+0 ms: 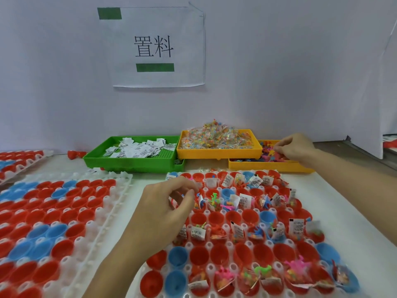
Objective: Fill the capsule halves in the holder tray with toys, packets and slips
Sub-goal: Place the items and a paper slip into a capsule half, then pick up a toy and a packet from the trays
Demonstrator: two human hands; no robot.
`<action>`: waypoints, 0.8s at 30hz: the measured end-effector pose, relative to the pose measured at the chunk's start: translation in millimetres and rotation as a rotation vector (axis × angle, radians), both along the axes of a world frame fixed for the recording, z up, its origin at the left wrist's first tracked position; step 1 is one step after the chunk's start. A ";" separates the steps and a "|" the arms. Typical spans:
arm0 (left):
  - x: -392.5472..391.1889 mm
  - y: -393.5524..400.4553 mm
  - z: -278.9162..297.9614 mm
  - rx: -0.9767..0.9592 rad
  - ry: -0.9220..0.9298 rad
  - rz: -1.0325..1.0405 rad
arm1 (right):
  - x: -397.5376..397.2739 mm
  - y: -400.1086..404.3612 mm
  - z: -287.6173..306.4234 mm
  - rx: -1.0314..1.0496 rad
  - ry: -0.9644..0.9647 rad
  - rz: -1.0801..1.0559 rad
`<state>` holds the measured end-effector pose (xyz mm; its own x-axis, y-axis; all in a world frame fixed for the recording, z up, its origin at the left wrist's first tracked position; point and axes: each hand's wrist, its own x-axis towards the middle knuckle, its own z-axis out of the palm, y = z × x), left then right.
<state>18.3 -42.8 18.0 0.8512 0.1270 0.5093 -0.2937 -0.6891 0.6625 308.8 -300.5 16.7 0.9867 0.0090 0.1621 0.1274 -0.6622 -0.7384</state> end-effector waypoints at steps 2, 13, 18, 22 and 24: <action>-0.2 0.4 -0.3 -0.007 0.001 -0.001 | 0.2 -1.0 -2.8 0.035 0.012 0.002; 0.3 0.2 0.3 0.014 0.022 0.001 | -2.2 -0.6 -4.8 -0.311 0.005 0.307; -0.4 -0.4 -2.0 -0.005 0.034 0.005 | 5.5 9.2 7.9 -0.379 0.226 0.265; -0.8 0.4 -1.4 -0.016 0.034 0.003 | 7.5 17.9 13.8 -0.453 0.184 0.280; -1.0 1.6 -0.3 -0.015 0.031 0.004 | 8.1 17.7 15.3 -0.531 0.125 0.270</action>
<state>17.3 -41.2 17.7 0.8661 0.1378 0.4805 -0.2701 -0.6799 0.6817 316.8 -282.8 32.0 0.9497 0.3091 -0.0501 0.2754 -0.9006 -0.3363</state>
